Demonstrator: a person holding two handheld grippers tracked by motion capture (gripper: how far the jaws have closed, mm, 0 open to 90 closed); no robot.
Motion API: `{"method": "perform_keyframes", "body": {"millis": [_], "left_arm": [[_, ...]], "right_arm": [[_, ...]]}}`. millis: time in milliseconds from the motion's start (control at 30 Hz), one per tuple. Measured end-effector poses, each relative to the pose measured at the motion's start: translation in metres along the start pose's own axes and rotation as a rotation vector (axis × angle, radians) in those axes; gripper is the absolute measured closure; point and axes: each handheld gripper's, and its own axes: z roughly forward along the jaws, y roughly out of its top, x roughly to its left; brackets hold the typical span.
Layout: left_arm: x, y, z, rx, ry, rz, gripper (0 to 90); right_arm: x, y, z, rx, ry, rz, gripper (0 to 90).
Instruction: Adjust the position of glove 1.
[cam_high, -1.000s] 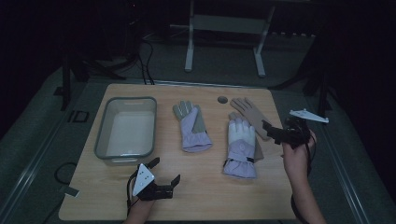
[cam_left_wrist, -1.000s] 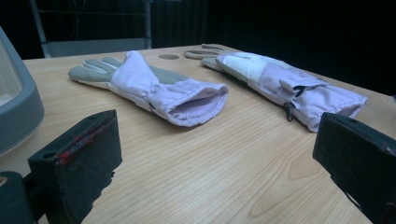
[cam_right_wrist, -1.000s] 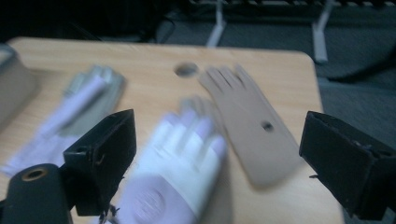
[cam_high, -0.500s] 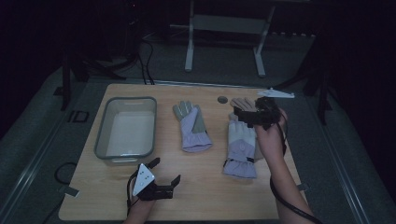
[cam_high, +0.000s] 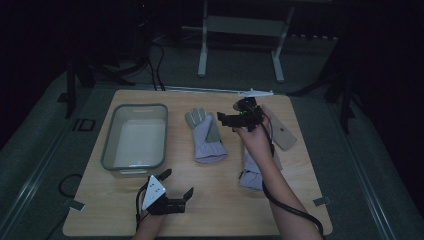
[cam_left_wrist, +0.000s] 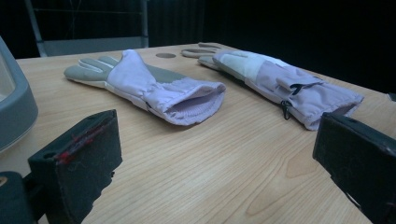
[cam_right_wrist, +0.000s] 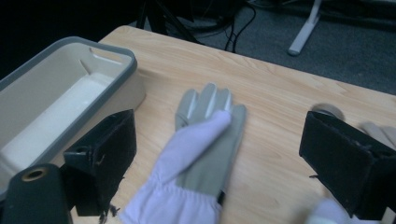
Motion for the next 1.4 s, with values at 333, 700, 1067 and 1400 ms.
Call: {"method": "perform_keyframes", "body": {"millis": [333,700,1067,1400], "left_arm": [[0.0,0.0,0.0,0.004,-0.005,0.0,1.4],[0.0,0.0,0.0,0.002,-0.009,-0.003,1.4],[0.0,0.0,0.0,0.003,-0.012,-0.001,1.4],[0.0,0.0,0.001,0.005,-0.013,0.001,1.4]], "right_arm": [[0.016,-0.011,0.063,0.106,0.019,-0.002,13.0],[0.013,-0.028,0.128,0.23,-0.031,0.064,20.9],[0.016,-0.061,0.169,0.293,-0.079,0.089,32.2],[0.018,-0.065,0.169,0.269,-0.076,0.167,60.4]]}}
